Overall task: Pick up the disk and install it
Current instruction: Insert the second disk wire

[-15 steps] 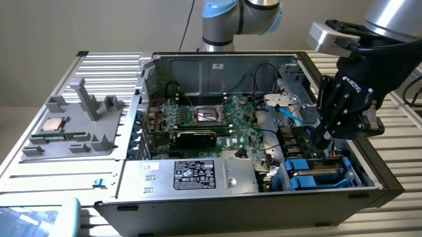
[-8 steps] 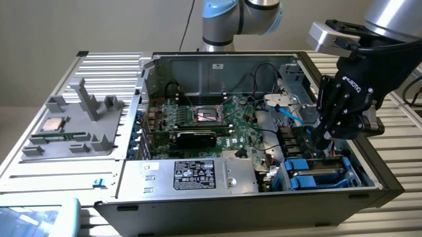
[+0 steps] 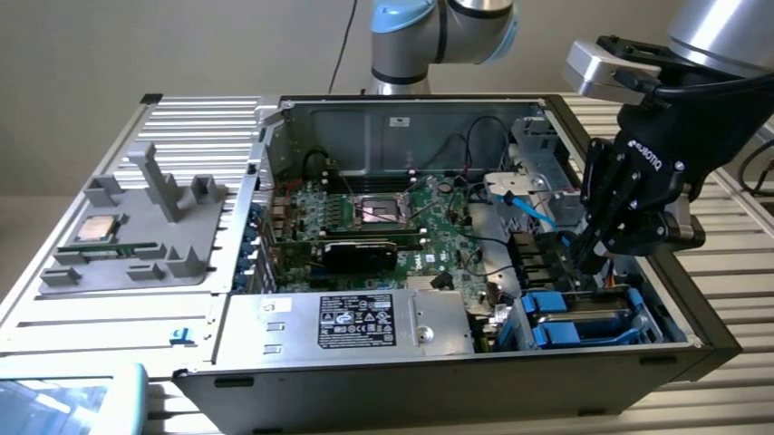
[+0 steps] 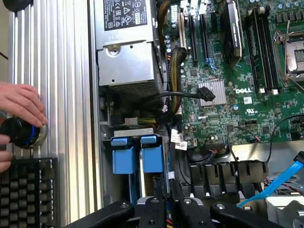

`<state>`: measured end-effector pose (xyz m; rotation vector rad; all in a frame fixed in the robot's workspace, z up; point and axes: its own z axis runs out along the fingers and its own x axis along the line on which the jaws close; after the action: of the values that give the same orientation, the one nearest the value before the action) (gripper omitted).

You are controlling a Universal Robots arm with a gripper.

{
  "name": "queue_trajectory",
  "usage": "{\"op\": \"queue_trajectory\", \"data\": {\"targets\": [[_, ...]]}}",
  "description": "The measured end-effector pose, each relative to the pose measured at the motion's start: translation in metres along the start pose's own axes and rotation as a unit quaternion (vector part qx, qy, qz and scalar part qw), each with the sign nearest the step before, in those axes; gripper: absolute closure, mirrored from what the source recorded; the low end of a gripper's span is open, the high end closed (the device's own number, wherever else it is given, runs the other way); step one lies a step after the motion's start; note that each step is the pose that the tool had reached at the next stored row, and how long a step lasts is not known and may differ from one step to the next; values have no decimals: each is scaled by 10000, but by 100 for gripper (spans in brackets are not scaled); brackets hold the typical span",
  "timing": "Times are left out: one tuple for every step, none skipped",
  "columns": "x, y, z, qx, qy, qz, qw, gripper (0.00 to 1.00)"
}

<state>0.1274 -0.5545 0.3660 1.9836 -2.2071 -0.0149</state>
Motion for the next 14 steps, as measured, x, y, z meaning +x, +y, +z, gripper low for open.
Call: {"op": "queue_trajectory", "data": {"targets": [[0,0,0,0,0,0,10000,84],[0,0,0,0,0,0,10000,84],[0,0,0,0,0,0,10000,84],[3,0,0,0,1,0,10000,84],[6,-1,3,0,0,0,10000,84],[13,-3,10,-1,-5,1,10000,84],[19,-5,19,-1,-9,1,10000,84],[21,-7,36,-2,-13,0,10000,84],[21,-9,50,3,-13,1,10000,84],[19,-11,64,14,-15,2,10000,84],[17,-12,77,24,-18,3,10000,84],[17,-14,90,28,-28,3,10000,84],[23,-16,100,28,-47,4,10000,84],[32,-18,107,25,-77,2,10000,84]]}}
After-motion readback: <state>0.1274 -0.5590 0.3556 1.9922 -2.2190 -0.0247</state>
